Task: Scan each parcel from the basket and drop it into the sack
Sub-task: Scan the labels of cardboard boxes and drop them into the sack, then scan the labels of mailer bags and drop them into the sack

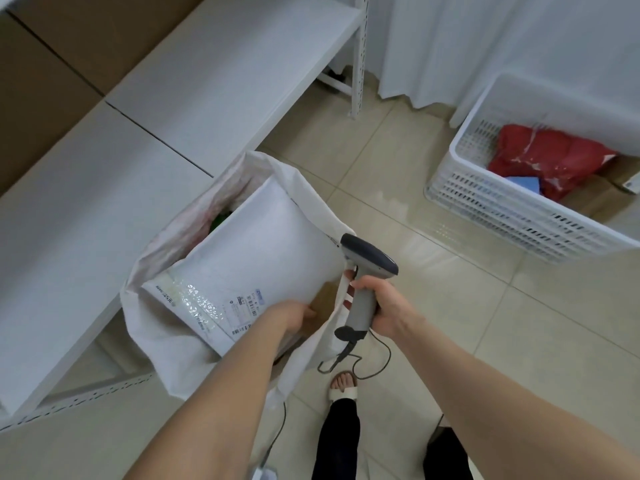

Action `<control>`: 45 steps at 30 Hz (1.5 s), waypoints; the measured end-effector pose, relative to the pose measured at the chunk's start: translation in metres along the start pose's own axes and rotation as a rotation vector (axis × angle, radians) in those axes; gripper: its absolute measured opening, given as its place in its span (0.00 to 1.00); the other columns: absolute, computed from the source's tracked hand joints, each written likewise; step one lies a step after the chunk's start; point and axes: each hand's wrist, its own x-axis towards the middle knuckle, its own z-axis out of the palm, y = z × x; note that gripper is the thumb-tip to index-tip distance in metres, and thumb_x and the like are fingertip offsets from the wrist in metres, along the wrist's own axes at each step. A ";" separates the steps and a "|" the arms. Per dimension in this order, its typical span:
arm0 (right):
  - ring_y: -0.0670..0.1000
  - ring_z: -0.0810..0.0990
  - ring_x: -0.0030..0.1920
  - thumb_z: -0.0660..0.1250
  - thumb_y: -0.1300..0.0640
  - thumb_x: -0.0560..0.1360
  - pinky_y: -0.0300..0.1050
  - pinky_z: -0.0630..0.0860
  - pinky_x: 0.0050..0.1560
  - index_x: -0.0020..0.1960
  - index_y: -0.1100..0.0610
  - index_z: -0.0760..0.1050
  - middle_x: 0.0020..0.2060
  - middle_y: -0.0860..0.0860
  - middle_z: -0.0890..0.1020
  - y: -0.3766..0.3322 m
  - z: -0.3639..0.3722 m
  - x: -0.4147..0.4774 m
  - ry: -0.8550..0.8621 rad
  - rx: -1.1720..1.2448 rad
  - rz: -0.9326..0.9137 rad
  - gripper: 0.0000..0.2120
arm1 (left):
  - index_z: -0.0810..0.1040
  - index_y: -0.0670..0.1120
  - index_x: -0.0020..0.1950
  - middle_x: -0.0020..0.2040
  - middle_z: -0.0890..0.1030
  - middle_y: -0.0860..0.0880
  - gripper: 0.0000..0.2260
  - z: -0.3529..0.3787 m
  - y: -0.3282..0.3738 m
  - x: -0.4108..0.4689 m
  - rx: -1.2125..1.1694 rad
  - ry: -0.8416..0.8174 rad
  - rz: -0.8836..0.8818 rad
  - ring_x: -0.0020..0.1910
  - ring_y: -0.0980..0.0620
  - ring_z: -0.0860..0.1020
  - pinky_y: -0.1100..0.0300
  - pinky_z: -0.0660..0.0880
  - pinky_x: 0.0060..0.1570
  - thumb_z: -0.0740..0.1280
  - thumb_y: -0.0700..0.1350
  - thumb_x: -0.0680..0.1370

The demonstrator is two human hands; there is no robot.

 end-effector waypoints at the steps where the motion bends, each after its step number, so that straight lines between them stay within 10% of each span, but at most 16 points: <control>1: 0.54 0.77 0.50 0.64 0.70 0.74 0.51 0.78 0.49 0.58 0.60 0.75 0.46 0.53 0.83 -0.001 0.001 -0.001 0.017 -0.008 -0.007 0.14 | 0.70 0.51 0.72 0.71 0.71 0.47 0.20 -0.005 0.001 -0.005 -0.027 0.024 -0.009 0.68 0.46 0.70 0.52 0.66 0.68 0.57 0.38 0.81; 9: 0.54 0.75 0.44 0.63 0.69 0.75 0.59 0.74 0.57 0.47 0.58 0.74 0.44 0.56 0.76 -0.011 -0.002 -0.027 0.128 -0.102 -0.007 0.08 | 0.65 0.50 0.75 0.75 0.64 0.45 0.27 -0.036 0.018 -0.035 -0.152 0.260 -0.030 0.72 0.45 0.65 0.53 0.65 0.69 0.50 0.31 0.78; 24: 0.54 0.80 0.46 0.64 0.70 0.75 0.52 0.78 0.46 0.60 0.61 0.72 0.48 0.57 0.79 -0.072 -0.041 -0.087 0.088 -0.069 -0.069 0.15 | 0.68 0.49 0.72 0.71 0.70 0.47 0.21 -0.079 0.106 -0.091 -0.024 0.371 -0.060 0.67 0.46 0.70 0.53 0.71 0.63 0.55 0.38 0.80; 32: 0.48 0.75 0.26 0.62 0.68 0.75 0.43 0.76 0.36 0.49 0.59 0.71 0.32 0.56 0.78 -0.166 -0.094 -0.152 0.104 0.085 -0.250 0.06 | 0.71 0.48 0.70 0.70 0.72 0.45 0.19 -0.132 0.247 -0.131 0.017 0.516 0.058 0.67 0.44 0.71 0.54 0.69 0.65 0.56 0.39 0.79; 45: 0.49 0.72 0.26 0.65 0.64 0.77 0.44 0.75 0.31 0.43 0.62 0.75 0.30 0.56 0.77 -0.310 -0.259 -0.232 0.166 0.252 -0.383 0.04 | 0.73 0.44 0.67 0.68 0.72 0.42 0.19 -0.157 0.510 -0.161 0.105 0.678 0.270 0.66 0.43 0.72 0.54 0.68 0.64 0.55 0.35 0.79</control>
